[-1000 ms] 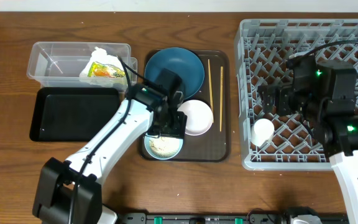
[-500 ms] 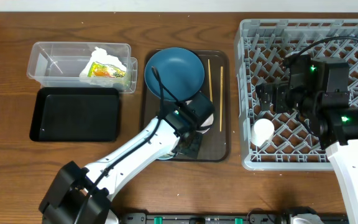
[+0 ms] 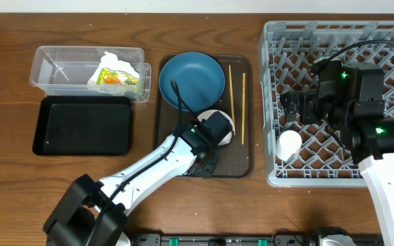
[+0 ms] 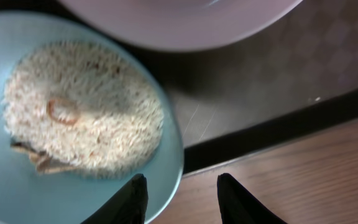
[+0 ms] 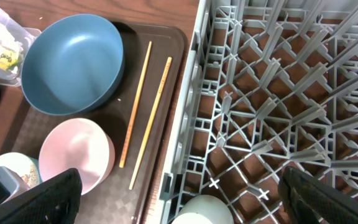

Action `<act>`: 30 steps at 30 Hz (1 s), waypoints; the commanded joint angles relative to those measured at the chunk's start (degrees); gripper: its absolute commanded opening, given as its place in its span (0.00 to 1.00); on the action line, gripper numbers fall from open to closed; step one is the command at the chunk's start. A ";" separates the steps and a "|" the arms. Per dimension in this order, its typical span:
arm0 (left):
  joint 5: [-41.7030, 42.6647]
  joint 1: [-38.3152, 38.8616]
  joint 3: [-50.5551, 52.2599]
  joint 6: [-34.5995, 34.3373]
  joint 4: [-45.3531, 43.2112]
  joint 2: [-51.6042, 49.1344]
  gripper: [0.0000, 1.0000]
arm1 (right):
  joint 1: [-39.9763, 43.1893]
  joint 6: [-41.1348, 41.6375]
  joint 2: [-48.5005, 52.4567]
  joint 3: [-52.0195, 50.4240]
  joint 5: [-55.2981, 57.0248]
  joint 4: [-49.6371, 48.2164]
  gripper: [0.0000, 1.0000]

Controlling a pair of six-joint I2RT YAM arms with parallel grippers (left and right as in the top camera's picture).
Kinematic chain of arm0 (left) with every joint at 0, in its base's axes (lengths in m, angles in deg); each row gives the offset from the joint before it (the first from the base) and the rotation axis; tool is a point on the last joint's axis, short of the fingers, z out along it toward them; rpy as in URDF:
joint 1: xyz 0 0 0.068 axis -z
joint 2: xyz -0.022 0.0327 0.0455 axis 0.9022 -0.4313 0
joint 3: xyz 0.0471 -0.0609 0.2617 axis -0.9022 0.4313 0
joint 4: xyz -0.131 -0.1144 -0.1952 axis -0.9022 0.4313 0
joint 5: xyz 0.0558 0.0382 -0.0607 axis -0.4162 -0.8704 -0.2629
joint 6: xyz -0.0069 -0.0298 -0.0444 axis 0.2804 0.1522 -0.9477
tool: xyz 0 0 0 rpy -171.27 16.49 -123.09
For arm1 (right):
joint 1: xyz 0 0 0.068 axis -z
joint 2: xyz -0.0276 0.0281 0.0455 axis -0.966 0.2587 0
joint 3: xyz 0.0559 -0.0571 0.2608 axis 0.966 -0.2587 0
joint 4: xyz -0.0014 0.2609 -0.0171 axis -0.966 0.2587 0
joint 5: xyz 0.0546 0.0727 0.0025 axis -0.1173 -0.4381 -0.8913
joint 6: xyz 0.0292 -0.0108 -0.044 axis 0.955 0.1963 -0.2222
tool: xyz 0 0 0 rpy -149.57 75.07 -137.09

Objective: Sort waste into correct bins and load items into the dishwasher rack
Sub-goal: 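Grasp the rim of the light-blue bowl with rice using the left gripper, then carry the bowl left and tip the rice onto the black tray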

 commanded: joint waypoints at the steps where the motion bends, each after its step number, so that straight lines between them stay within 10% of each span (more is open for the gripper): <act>1: 0.76 -0.20 0.33 2.25 -0.76 -0.52 0.39 | 0.83 1.07 0.07 1.05 -0.52 0.07 0.99; 19: -1.01 -0.22 0.63 2.23 -1.99 -6.34 0.06 | 0.83 1.03 0.07 1.05 -0.48 1.33 0.99; 30: 2.51 -5.95 -9.68 3.15 7.39 -4.96 0.06 | 0.85 1.01 0.07 1.05 -0.46 1.29 0.99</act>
